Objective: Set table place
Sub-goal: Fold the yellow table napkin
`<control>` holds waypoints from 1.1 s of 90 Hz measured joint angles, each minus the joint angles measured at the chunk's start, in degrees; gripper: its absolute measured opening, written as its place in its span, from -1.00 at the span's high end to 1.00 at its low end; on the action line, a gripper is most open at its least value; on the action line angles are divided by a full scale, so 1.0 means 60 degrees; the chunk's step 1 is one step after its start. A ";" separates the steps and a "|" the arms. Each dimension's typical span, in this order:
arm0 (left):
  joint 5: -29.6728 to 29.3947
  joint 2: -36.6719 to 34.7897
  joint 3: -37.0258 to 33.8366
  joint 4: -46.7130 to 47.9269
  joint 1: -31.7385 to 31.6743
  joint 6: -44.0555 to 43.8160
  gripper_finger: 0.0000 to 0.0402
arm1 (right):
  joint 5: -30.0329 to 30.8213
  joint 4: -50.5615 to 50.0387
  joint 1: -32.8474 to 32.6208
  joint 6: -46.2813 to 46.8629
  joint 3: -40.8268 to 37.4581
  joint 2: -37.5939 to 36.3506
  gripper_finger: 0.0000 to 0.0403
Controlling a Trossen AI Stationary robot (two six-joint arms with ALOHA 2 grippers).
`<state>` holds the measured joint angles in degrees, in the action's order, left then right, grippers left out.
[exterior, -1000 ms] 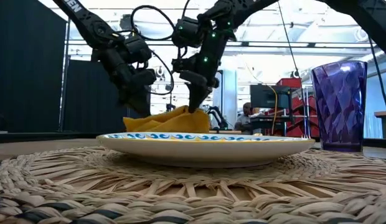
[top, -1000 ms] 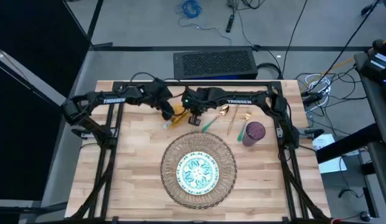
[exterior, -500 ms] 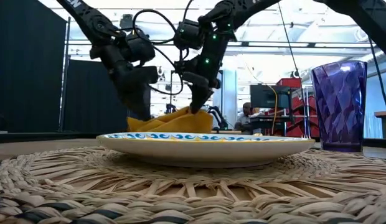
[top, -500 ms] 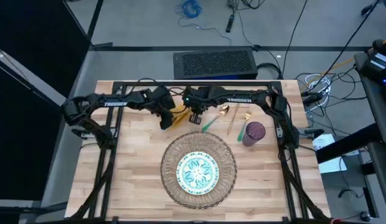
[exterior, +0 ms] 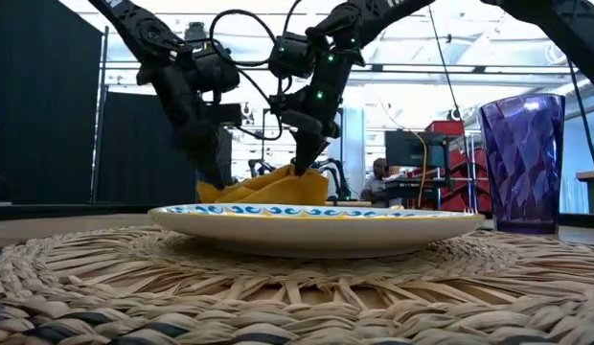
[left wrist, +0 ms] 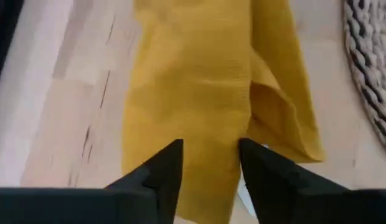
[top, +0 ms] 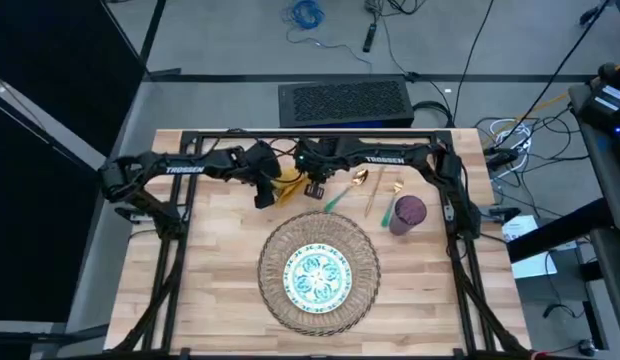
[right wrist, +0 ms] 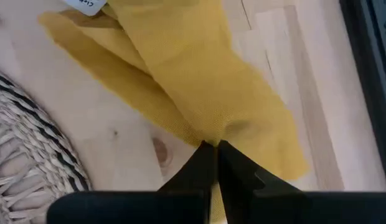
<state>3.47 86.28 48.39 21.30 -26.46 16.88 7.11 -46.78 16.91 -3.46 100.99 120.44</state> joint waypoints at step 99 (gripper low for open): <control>-0.3338 0.1067 0.0006 -0.0467 0.0620 0.0590 0.99 | -0.0204 0.0342 -0.0004 -0.0320 -0.0004 0.0000 0.74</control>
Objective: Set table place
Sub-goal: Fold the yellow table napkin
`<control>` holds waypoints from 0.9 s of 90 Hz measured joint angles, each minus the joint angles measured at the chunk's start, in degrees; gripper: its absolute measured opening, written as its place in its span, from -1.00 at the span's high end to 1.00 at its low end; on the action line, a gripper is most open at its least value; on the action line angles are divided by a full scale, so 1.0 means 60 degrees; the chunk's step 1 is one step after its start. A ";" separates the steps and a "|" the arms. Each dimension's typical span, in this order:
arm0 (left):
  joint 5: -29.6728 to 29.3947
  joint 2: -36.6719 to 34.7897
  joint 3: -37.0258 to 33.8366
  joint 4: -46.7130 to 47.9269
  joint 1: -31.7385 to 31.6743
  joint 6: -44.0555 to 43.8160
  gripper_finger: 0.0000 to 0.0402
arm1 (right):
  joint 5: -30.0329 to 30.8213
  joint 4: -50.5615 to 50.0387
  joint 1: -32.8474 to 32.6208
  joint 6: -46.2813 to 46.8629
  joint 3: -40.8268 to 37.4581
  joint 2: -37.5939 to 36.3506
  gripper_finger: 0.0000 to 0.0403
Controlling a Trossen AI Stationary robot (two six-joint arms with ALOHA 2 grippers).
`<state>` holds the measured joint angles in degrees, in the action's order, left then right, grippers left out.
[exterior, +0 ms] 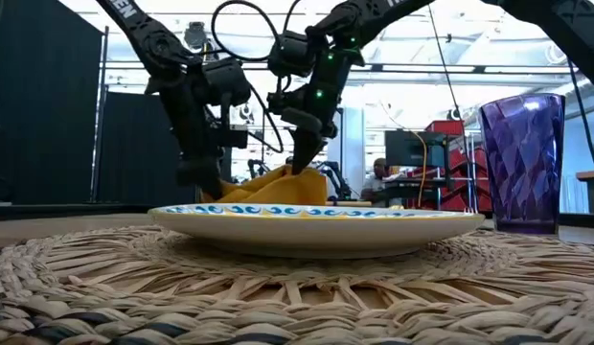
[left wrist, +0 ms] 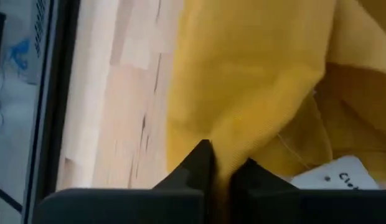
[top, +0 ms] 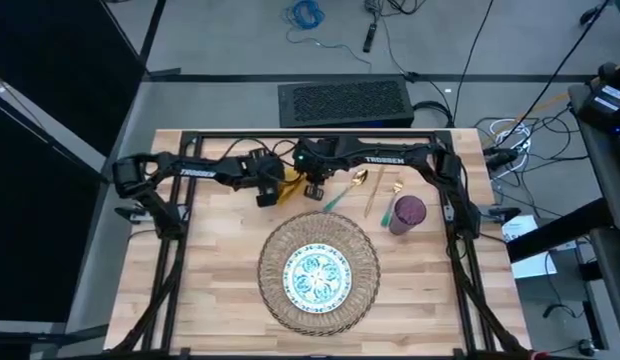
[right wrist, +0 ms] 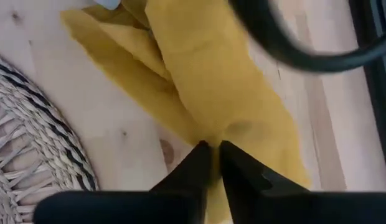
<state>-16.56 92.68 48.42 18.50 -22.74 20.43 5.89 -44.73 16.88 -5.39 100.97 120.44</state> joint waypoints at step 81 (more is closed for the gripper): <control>0.0073 -0.0004 -0.0018 0.0365 -0.0270 0.0178 1.00 | 0.0787 0.0729 -0.0648 0.0677 -0.0022 0.0554 0.06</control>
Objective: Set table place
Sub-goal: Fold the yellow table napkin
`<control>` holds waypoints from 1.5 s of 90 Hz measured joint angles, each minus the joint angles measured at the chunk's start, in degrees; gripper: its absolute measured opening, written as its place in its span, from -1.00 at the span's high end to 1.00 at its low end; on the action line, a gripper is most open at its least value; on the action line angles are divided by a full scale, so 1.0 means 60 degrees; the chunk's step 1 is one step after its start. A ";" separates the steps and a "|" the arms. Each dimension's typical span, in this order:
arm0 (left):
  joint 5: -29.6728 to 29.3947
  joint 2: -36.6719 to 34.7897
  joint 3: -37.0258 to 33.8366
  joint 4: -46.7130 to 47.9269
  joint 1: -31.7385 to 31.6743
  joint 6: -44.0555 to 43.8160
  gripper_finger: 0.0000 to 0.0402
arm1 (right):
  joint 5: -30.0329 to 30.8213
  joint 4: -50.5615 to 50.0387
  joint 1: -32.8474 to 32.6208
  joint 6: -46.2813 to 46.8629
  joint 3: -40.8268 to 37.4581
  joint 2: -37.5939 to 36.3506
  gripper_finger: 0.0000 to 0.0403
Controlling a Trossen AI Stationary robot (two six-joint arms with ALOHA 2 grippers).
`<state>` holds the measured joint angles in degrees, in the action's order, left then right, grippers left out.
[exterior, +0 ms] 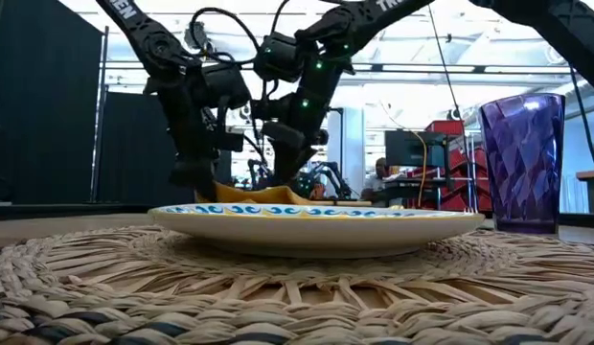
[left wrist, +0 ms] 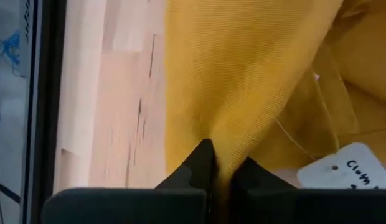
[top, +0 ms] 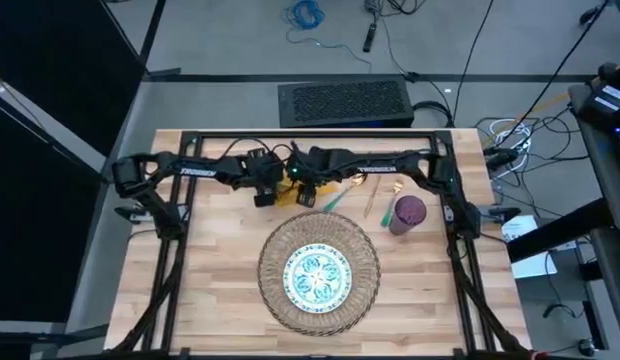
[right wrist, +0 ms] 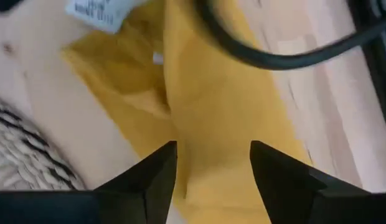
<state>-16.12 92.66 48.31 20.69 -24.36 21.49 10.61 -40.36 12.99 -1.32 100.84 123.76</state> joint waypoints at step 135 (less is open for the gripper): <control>0.1640 -0.2473 0.0011 0.0652 -0.0189 -0.0276 1.00 | 0.2246 0.0710 0.0440 -0.0989 -0.0674 0.0036 1.00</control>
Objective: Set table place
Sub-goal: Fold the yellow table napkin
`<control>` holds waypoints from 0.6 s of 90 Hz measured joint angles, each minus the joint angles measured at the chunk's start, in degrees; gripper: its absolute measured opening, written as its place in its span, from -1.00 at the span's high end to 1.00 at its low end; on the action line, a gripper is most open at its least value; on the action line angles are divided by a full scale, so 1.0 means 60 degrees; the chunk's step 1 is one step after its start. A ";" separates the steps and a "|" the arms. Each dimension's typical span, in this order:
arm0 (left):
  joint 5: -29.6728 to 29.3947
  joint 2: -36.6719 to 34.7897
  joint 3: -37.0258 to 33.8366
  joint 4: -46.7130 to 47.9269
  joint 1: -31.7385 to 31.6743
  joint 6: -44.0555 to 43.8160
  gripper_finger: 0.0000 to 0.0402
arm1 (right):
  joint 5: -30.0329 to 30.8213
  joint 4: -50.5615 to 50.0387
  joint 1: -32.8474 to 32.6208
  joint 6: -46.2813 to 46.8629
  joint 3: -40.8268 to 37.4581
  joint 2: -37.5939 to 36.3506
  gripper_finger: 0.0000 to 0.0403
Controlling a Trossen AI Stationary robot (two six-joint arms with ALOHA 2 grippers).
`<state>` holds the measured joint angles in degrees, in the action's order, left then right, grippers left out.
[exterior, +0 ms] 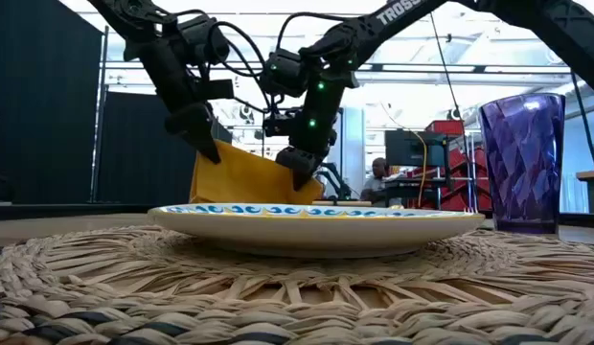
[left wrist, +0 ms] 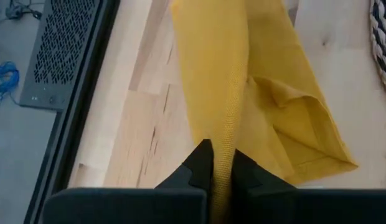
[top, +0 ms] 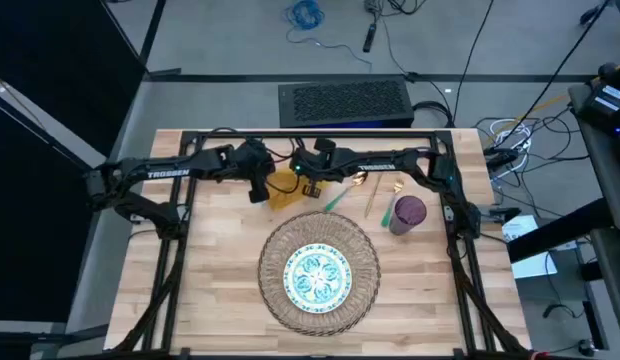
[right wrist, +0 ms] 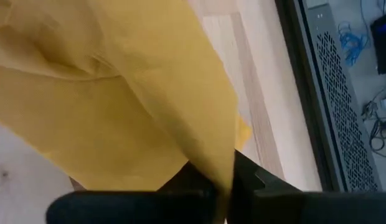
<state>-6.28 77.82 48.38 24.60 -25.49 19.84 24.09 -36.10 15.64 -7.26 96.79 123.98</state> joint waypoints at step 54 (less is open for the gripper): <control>-0.1012 -0.0955 0.0011 -0.0237 -0.0529 0.0265 1.00 | 0.0694 0.0010 0.0262 -0.1700 0.1657 -0.0004 1.00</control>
<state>-12.35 72.09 48.45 23.18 -28.66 21.43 28.26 -36.04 17.21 -17.46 106.73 123.96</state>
